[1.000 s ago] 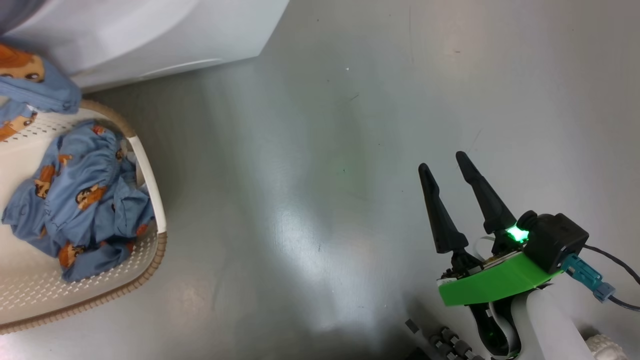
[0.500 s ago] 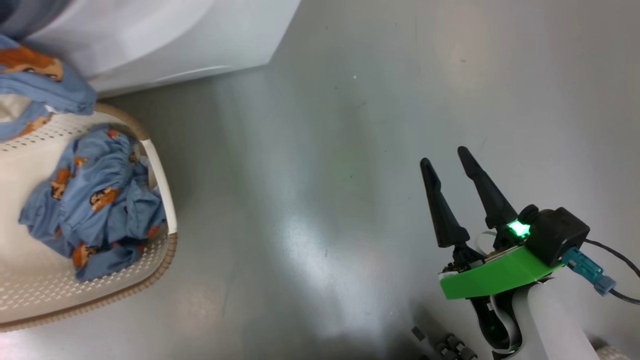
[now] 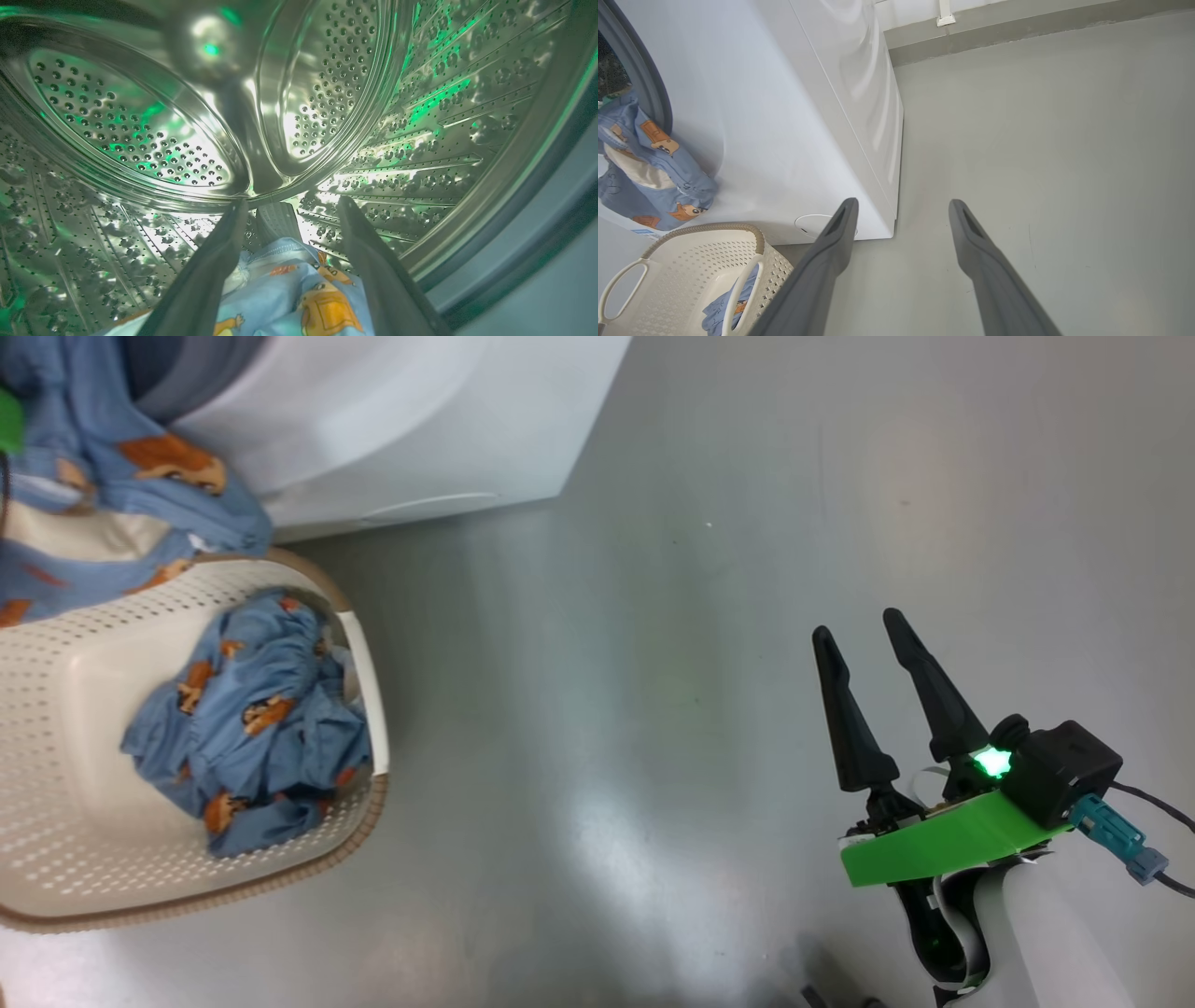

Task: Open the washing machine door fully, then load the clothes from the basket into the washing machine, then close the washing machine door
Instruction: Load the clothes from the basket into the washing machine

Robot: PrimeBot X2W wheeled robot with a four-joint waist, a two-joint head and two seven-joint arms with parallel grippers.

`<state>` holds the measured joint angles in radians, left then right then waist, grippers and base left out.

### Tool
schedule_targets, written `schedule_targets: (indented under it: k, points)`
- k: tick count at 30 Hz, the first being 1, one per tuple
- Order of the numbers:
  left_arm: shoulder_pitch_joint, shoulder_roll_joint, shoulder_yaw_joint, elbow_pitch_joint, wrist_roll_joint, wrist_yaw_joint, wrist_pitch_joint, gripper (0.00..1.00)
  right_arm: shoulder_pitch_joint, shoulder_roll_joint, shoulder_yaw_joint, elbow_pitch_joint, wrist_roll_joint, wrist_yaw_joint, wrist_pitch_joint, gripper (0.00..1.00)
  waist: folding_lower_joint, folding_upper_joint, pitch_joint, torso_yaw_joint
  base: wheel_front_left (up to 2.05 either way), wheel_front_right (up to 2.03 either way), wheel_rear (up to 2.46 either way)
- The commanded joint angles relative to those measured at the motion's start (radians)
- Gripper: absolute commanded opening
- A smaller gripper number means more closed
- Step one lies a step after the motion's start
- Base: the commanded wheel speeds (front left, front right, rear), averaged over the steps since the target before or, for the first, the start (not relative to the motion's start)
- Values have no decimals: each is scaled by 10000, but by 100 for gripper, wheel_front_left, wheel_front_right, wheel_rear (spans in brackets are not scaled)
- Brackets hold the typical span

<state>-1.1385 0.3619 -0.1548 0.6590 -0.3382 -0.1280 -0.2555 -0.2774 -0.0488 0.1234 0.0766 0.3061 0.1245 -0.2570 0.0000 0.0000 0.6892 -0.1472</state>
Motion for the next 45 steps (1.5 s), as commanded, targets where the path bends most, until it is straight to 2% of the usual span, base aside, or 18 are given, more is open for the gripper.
schedule_targets:
  k: [1,19,30,45]
  points:
    - [374,425,322,-455,1,-11,-62,100,144,-14,177,-162,-104,62,-48,100,0,0,-224,216,0,0,0]
    - [4154,-313,1651,-3746,170,224,-62,100,278,-14,-32,-62,-180,62,-48,100,0,0,-899,586,0,0,0]
    - [6170,-815,2279,-4715,269,313,-62,100,348,-14,-57,-86,-208,62,-48,100,0,0,-1032,669,0,0,0]
    - [8545,-1791,3003,-5694,531,386,-63,100,382,-14,-44,-74,-493,62,-48,100,0,0,-1283,865,0,0,0]
